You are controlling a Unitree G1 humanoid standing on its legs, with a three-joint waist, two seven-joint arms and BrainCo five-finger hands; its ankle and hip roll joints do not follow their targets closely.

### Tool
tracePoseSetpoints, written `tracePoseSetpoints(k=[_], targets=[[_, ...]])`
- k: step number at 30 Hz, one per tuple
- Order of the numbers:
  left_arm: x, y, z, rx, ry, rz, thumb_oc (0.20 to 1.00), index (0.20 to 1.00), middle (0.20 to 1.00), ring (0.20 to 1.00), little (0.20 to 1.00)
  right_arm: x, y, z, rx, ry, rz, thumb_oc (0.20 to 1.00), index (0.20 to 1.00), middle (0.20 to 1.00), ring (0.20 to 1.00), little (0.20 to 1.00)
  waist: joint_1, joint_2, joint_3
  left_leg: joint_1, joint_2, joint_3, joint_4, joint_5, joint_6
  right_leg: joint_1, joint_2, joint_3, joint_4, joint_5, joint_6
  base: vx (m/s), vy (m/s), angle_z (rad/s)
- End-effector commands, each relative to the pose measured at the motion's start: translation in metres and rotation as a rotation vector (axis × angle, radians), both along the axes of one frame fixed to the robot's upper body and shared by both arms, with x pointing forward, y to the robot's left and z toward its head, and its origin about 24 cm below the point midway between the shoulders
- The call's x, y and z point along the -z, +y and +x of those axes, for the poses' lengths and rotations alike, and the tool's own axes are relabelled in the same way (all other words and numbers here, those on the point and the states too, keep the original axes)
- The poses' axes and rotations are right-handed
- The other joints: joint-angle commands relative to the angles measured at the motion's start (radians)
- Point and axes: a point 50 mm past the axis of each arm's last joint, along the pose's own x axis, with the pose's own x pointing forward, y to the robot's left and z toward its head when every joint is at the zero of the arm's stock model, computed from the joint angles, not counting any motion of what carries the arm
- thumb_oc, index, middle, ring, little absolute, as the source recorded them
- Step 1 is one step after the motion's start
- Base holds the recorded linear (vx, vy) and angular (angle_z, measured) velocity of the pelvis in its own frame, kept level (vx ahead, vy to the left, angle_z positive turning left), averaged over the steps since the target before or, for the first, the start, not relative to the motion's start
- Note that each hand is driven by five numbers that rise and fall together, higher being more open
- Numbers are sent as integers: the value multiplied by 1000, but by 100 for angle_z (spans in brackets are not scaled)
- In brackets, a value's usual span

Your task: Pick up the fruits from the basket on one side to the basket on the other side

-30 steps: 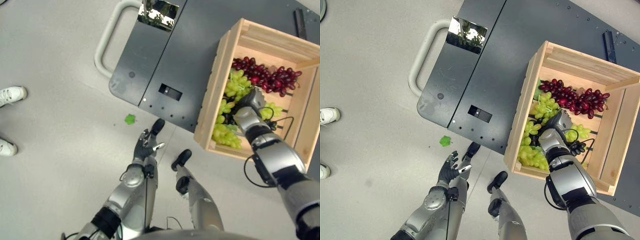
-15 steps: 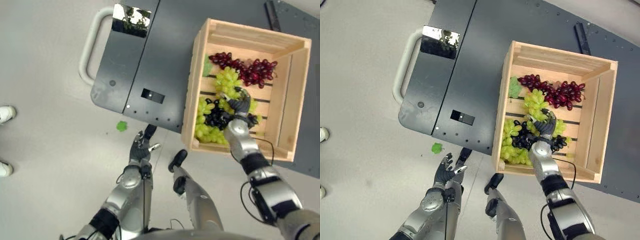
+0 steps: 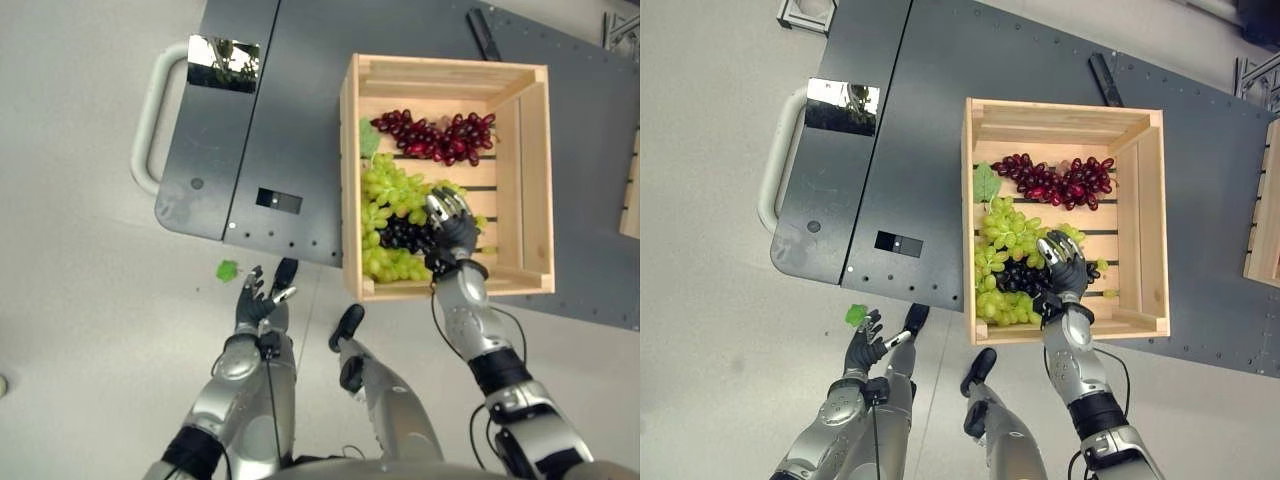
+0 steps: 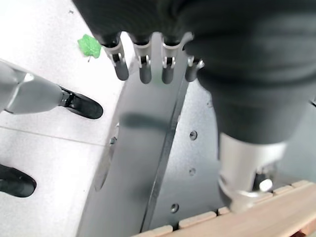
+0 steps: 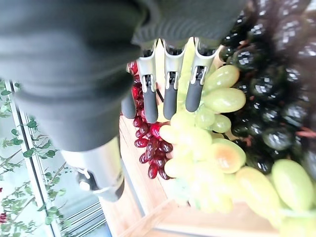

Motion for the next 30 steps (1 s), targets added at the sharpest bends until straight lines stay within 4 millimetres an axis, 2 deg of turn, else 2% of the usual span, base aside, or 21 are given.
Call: tracePoseSetpoints(k=[1,2,4,5,6,7,8,9,10,11,12,13,14,19,30], targets=[[-66,20,34,-70,-296,-56,1000,1000,1000,1000,1000,-18,14,-4,-100,-91,-56,200,200,200,200,200,-17,-36,24,62,3,36,10,-109,-25,32,-161,30,-118,137,148,10,7,-12],[-66,20,34,-70,-296,-57,1000,1000,1000,1000,1000,-18,14,-4,-100,-90,-57,200,200,200,200,200,-17,-36,24,63,4,36,10,-109,-25,32,-161,30,-118,137,148,5,15,-8],[-67,20,34,-67,-302,-48,1000,1000,1000,1000,1000,-15,8,-2,-66,-49,-182,200,200,200,200,200,-17,-35,24,68,4,39,9,-111,-24,34,-160,33,-118,136,148,1,-1,-2],[-68,21,33,-69,-307,-41,1000,1000,1000,1000,1000,-16,2,1,-24,-19,-332,784,784,784,784,784,-15,-34,24,71,7,39,7,-112,-24,34,-158,34,-118,135,148,0,0,0],[-68,22,32,-76,-311,-36,1000,1000,1000,1000,1000,-18,-5,2,25,-3,-421,1000,1000,1000,1000,1000,-15,-35,24,70,7,39,8,-112,-23,33,-159,35,-118,136,149,28,-31,0],[-69,23,31,-90,-319,-21,1000,1000,1000,1000,1000,-13,-18,8,127,85,-680,1000,1000,1000,1000,1000,-9,-33,24,79,12,41,5,-118,-23,38,-153,37,-119,130,149,0,0,0],[-70,23,31,-89,-322,-21,1000,1000,1000,1000,1000,-14,-18,9,129,82,-681,1000,1000,1000,1000,1000,-10,-34,24,71,10,40,7,-113,-22,32,-155,37,-119,135,149,0,0,0],[-72,20,31,-94,-336,-13,1000,1000,1000,1000,1000,-20,-19,20,167,107,-869,1000,1000,1000,1000,1000,-2,-32,24,67,10,37,8,-111,-21,29,-152,36,-121,136,149,0,0,0],[-73,20,31,-95,-337,-13,1000,1000,1000,1000,1000,-20,-19,20,167,106,-870,1000,1000,1000,1000,1000,-3,-32,24,66,10,37,9,-111,-21,28,-152,36,-121,136,149,26,-43,-1],[-72,17,30,-92,-337,-15,1000,1000,1000,1000,1000,-18,-19,28,172,151,-973,1000,1000,1000,1000,1000,9,-30,24,72,14,36,6,-117,-21,34,-147,34,-121,130,148,11,-51,-2],[-76,8,30,-62,-355,-26,1000,1000,1000,1000,1000,-28,-15,45,199,168,-1086,1000,1000,1000,1000,1000,26,-25,24,54,10,26,10,-111,-20,23,-147,28,-121,135,147,8,-50,-2],[-77,8,30,-64,-358,-26,1000,1000,1000,1000,1000,-29,-14,46,200,164,-1086,1000,1000,1000,1000,1000,23,-25,24,49,10,24,13,-110,-20,19,-148,27,-120,135,147,-5,-43,-2],[-77,1,30,-36,-361,-28,1000,1000,1000,1000,1000,-33,-11,60,193,203,-1213,1000,1000,1000,1000,1000,42,-22,24,38,11,15,15,-108,-20,11,-145,23,-118,133,146,10,-31,1],[-81,-9,35,3,-370,-26,1000,1000,1000,1000,1000,-49,-11,85,187,296,-1372,1000,1000,1000,1000,1000,78,-22,24,2,11,-9,22,-103,-24,-3,-138,3,-114,132,145,17,-34,7],[-89,-28,47,80,-398,-26,1000,1000,1000,1000,1000,-62,-30,95,213,455,-1591,1000,1000,1000,1000,1000,143,-17,24,-45,10,-55,28,-102,-33,-15,-127,-42,-106,124,145,31,-33,13]])
